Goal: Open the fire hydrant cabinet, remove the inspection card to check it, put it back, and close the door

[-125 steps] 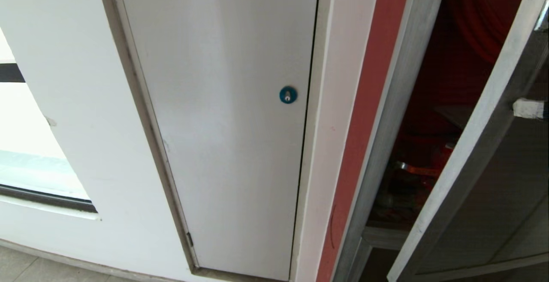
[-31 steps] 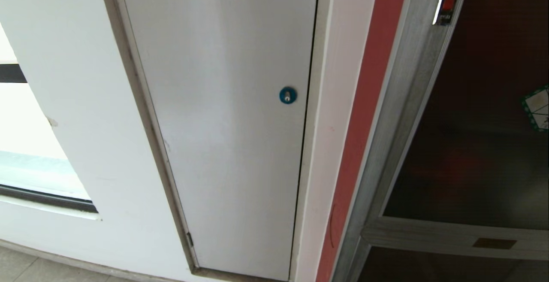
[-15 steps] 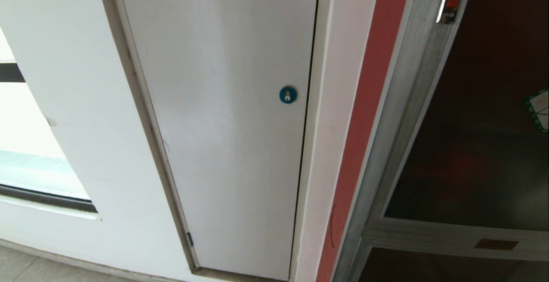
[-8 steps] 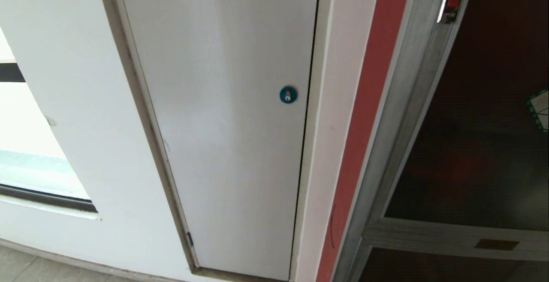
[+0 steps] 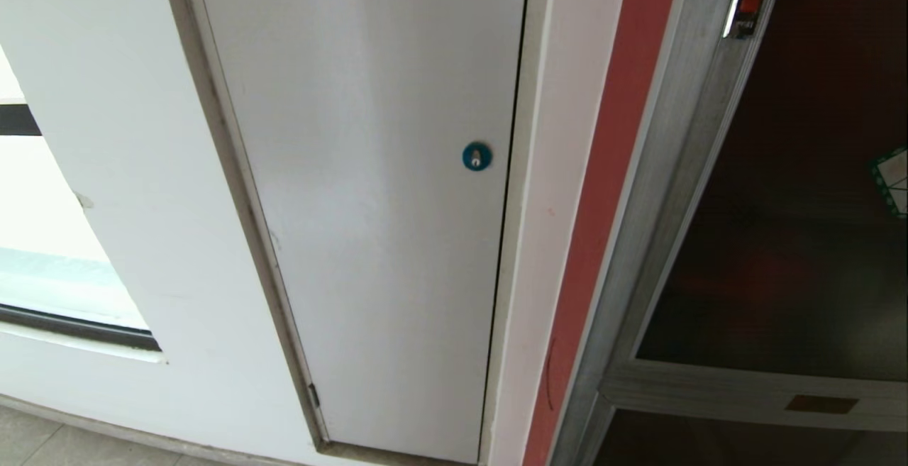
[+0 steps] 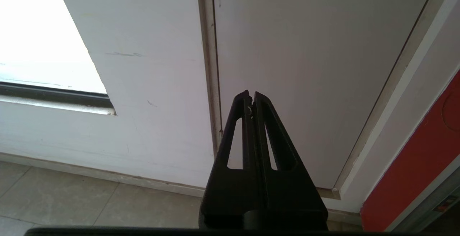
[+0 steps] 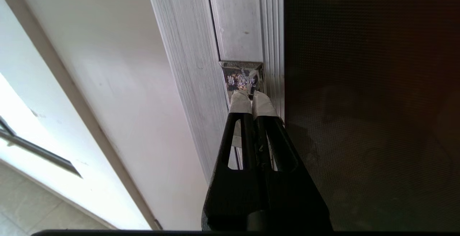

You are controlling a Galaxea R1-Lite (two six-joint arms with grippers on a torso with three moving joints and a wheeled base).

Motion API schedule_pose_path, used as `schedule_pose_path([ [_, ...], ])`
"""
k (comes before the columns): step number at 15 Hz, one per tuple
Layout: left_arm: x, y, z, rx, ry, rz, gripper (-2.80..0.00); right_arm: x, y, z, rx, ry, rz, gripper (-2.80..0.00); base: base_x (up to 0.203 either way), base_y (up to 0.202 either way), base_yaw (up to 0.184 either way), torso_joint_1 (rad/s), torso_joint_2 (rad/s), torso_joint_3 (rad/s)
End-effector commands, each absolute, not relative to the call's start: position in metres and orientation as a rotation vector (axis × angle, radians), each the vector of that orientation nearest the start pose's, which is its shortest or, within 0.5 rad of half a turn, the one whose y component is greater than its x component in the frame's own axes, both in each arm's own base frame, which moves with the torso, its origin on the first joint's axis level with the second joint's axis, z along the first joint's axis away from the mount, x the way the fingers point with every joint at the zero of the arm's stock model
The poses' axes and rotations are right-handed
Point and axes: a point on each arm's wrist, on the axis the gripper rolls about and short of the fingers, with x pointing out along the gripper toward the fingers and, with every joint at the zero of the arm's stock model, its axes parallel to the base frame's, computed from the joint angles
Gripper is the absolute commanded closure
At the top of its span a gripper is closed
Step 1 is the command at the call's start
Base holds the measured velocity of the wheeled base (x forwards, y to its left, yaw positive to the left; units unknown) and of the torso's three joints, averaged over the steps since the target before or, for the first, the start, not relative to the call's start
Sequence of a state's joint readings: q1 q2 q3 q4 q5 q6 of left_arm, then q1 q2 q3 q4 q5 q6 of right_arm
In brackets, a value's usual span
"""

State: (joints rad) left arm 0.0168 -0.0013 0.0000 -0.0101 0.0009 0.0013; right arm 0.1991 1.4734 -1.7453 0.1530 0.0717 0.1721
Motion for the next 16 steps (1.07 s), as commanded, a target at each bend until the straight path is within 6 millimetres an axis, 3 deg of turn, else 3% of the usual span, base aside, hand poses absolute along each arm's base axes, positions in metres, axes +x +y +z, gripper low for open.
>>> schedule_pose_path([
  [1,-0.023,0.0,0.075,0.001,-0.007,0.019,0.0,0.219,0.046,0.428,0.177,-0.083,0.292,0.0,0.0,0.0,0.0,0.0,0.0,0.0],
  [7,-0.023,0.0,0.075,0.002,-0.007,0.018,0.0,0.214,0.044,0.439,0.201,-0.096,0.362,0.0,0.0,0.0,0.0,0.0,0.0,0.0],
  [11,-0.023,0.0,0.075,0.002,-0.008,0.018,0.0,0.221,0.032,0.448,0.302,-0.033,0.401,0.0,0.0,0.0,0.0,0.0,0.0,0.0],
  [16,-0.023,0.0,0.075,0.002,-0.007,0.019,0.0,0.226,0.03,0.442,0.329,0.041,0.465,0.0,0.0,0.0,0.0,0.0,0.0,0.0],
])
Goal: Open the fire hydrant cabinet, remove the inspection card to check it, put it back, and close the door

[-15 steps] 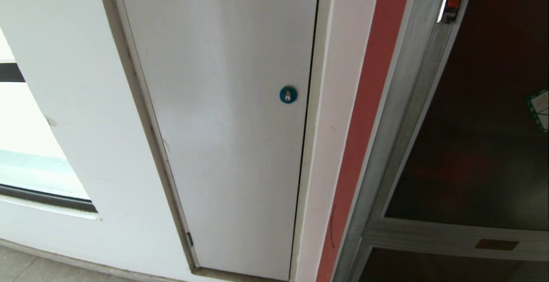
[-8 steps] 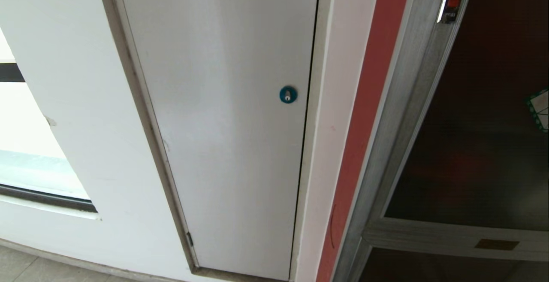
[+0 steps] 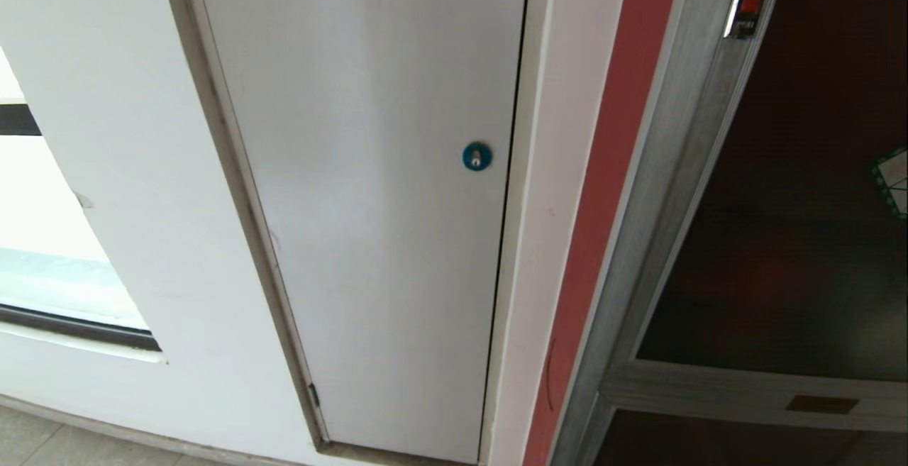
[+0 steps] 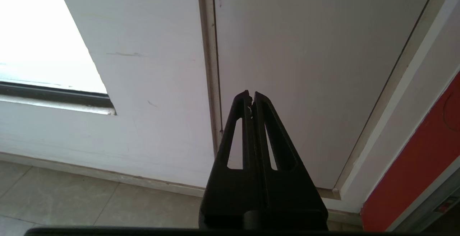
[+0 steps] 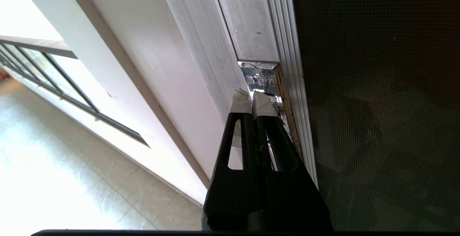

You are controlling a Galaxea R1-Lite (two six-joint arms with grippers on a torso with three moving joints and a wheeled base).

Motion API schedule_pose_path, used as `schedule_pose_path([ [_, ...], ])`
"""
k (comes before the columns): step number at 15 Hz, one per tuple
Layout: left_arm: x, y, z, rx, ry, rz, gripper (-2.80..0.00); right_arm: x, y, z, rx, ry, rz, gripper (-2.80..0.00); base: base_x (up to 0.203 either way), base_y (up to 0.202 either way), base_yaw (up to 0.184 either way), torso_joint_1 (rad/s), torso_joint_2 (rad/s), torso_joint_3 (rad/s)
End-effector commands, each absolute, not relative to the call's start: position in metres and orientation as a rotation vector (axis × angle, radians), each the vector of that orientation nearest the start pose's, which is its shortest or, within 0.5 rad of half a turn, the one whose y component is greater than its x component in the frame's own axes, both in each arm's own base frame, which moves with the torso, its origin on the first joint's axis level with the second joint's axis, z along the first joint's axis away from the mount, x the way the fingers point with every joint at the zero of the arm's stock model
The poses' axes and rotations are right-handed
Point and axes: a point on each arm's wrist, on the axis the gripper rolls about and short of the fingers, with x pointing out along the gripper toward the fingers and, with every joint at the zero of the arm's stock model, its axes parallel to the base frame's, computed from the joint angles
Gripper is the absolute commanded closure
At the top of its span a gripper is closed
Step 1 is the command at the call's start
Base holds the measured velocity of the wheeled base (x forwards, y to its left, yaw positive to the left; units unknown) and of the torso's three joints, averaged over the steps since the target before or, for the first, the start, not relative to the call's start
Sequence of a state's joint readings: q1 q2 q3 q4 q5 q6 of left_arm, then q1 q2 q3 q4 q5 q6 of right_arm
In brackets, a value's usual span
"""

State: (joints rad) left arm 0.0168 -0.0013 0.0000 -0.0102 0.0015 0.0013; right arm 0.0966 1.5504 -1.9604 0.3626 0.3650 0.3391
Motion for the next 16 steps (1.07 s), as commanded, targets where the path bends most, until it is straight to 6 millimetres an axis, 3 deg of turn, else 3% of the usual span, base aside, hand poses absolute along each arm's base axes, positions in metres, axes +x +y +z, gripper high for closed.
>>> schedule_pose_path([
  [1,-0.023,0.0,0.075,0.002,-0.007,0.019,0.0,0.228,0.03,0.441,0.329,0.044,0.468,0.0,0.0,0.0,0.0,0.0,0.0,0.0],
  [16,-0.023,0.0,0.075,0.001,-0.008,0.02,0.0,0.229,0.028,0.429,0.343,0.127,0.457,0.0,0.0,0.0,0.0,0.0,0.0,0.0],
])
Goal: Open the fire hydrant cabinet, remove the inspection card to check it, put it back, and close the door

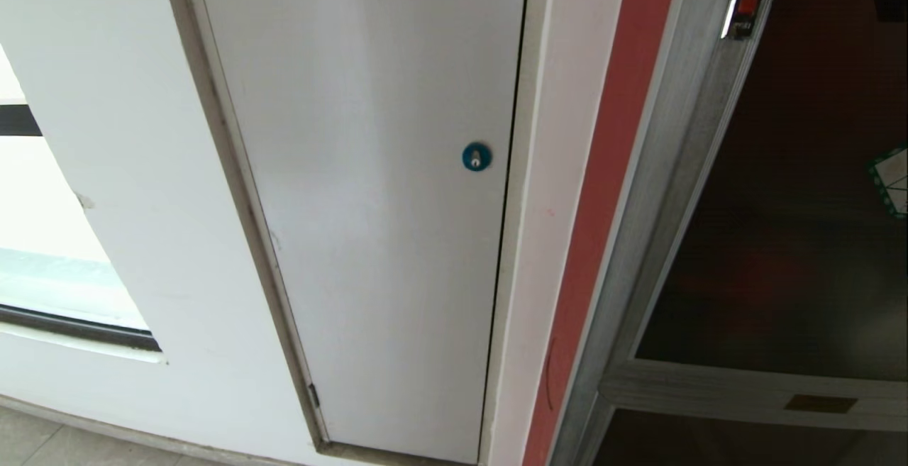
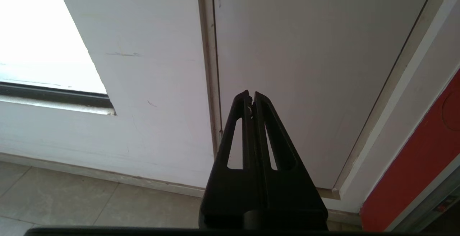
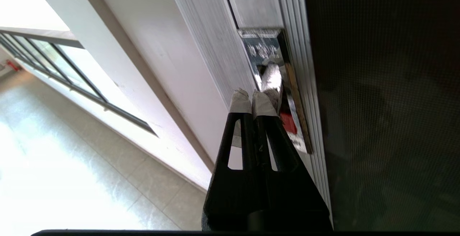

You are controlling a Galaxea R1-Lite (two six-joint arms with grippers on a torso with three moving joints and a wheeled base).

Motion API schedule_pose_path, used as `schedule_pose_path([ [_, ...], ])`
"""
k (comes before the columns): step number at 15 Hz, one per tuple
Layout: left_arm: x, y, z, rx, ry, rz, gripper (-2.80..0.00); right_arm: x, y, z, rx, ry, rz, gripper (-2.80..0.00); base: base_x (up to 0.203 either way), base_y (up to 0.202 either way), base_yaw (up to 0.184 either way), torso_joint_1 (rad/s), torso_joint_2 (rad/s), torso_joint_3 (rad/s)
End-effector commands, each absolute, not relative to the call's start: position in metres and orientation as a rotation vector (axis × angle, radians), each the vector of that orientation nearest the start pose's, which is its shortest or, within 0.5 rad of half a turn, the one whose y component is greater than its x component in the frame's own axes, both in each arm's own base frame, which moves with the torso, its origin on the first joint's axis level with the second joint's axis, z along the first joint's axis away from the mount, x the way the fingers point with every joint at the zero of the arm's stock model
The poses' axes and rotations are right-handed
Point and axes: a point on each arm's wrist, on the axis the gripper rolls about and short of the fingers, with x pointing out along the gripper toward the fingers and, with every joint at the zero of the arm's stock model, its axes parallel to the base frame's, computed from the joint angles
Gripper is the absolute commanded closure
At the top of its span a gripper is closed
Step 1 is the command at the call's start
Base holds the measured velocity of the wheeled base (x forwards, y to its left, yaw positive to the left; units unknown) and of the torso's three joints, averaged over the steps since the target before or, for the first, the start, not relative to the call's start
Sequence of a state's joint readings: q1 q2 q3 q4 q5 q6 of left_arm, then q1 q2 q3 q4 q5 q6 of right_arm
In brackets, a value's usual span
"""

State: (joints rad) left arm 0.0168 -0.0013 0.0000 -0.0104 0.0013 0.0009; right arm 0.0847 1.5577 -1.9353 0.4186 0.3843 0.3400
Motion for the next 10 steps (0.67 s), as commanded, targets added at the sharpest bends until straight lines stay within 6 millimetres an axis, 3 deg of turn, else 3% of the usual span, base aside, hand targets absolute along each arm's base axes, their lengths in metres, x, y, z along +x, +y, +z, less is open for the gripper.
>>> schedule_pose_path([
  [1,-0.0225,-0.0003,0.0753,0.002,-0.006,0.018,0.0,0.2294,0.0275,0.4291,0.343,0.127,0.455,0.0,0.0,0.0,0.0,0.0,0.0,0.0],
  [10,-0.0225,-0.0003,0.0753,0.002,-0.006,0.018,0.0,0.2365,0.0204,0.4263,0.345,0.13,0.421,0.0,0.0,0.0,0.0,0.0,0.0,0.0],
])
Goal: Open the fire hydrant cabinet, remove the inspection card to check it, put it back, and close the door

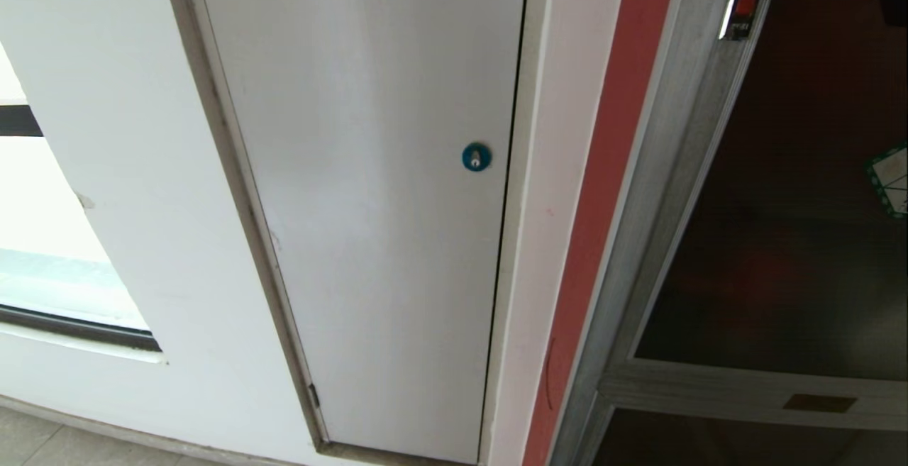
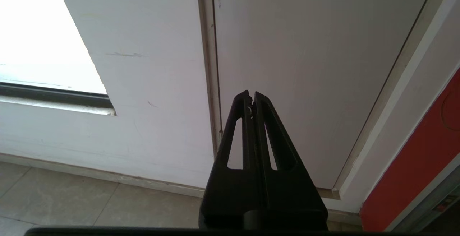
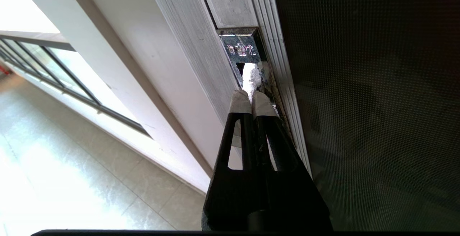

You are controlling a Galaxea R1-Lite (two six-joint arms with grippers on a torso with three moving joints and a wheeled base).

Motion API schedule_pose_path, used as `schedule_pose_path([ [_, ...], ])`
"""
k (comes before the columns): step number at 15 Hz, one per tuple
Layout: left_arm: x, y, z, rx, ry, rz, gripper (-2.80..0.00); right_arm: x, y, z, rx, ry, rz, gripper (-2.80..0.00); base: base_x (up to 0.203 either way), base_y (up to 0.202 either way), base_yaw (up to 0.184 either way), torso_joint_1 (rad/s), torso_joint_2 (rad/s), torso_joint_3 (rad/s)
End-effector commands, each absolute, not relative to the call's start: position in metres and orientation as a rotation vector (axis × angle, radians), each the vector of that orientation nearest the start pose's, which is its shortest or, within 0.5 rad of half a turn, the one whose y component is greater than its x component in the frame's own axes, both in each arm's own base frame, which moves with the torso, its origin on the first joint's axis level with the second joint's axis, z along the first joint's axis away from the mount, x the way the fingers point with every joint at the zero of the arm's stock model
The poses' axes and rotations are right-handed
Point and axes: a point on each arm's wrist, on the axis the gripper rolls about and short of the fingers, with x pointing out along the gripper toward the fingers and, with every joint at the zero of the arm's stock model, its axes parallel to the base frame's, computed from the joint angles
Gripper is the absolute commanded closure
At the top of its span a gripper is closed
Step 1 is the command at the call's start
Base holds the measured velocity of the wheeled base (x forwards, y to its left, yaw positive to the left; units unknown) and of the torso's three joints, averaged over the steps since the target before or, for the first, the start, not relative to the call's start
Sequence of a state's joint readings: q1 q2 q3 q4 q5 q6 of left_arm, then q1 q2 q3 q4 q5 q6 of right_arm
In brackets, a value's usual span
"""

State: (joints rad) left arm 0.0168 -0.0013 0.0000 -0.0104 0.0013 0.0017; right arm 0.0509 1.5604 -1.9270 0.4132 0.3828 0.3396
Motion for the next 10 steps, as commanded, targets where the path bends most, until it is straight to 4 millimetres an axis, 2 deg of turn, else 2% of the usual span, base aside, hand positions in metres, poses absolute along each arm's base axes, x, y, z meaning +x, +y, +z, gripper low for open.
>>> schedule_pose_path([
  [1,-0.0225,-0.0003,0.0753,0.002,-0.006,0.018,0.0,0.2379,0.0205,0.4255,0.345,0.133,0.421,0.0,0.0,0.0,0.0,0.0,0.0,0.0],
  [10,-0.0226,-0.0003,0.0753,0.002,-0.008,0.019,0.0,0.2434,0.0216,0.4233,0.34,0.142,0.425,0.0,0.0,0.0,0.0,0.0,0.0,0.0],
])
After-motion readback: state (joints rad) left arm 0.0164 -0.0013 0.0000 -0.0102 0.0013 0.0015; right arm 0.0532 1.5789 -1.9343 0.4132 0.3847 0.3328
